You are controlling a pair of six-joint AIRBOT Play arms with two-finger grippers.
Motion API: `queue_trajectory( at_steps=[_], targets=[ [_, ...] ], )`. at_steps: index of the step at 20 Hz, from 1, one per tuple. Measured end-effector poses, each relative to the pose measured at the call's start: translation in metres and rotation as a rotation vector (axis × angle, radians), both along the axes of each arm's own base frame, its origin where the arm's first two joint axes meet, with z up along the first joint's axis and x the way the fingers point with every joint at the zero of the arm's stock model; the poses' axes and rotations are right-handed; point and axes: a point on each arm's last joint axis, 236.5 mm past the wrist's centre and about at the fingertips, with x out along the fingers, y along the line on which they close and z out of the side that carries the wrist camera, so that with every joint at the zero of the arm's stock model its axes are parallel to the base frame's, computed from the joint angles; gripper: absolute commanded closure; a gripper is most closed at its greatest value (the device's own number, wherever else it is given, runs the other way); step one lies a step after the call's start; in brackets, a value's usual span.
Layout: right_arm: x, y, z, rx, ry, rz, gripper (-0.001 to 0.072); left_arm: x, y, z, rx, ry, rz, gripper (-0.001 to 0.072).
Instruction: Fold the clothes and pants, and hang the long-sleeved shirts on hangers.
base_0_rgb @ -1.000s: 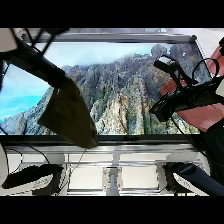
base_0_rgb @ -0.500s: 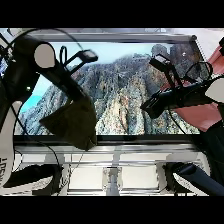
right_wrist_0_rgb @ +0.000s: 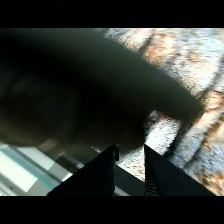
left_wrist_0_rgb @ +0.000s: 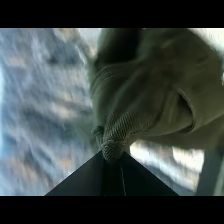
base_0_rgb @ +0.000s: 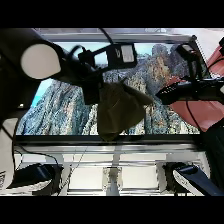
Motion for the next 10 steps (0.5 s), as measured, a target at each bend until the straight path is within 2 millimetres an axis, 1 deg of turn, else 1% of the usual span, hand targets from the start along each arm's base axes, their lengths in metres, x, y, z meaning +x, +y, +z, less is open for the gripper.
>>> queue_trajectory(
  at_steps=[1,3,5,7,8,9,10],
  targets=[
    [0.000,-0.008,0.001,-0.003,0.002,-0.023,0.0515,0.004,0.013,-0.012,0.049,0.022,0.042,0.0665],
    [-0.002,-0.020,-0.001,-0.006,0.018,-0.057,0.0516,0.015,0.044,-0.043,0.140,0.091,0.160,0.0665],
    [-0.006,-0.022,-0.010,0.009,0.049,-0.065,0.0524,0.019,0.072,-0.076,0.211,0.176,0.260,0.0664],
    [-0.014,-0.014,-0.029,0.048,0.098,-0.049,0.0525,0.019,0.096,-0.106,0.273,0.252,0.335,0.0664],
    [-0.018,-0.009,-0.041,0.070,0.122,-0.041,0.0539,0.018,0.106,-0.119,0.300,0.288,0.364,0.0664],
    [-0.022,-0.005,-0.054,0.089,0.147,-0.034,0.0641,0.015,0.114,-0.131,0.326,0.320,0.385,0.0665],
    [-0.025,0.001,-0.068,0.119,0.167,-0.030,0.0641,0.013,0.121,-0.140,0.345,0.344,0.401,0.0665]
  ],
)
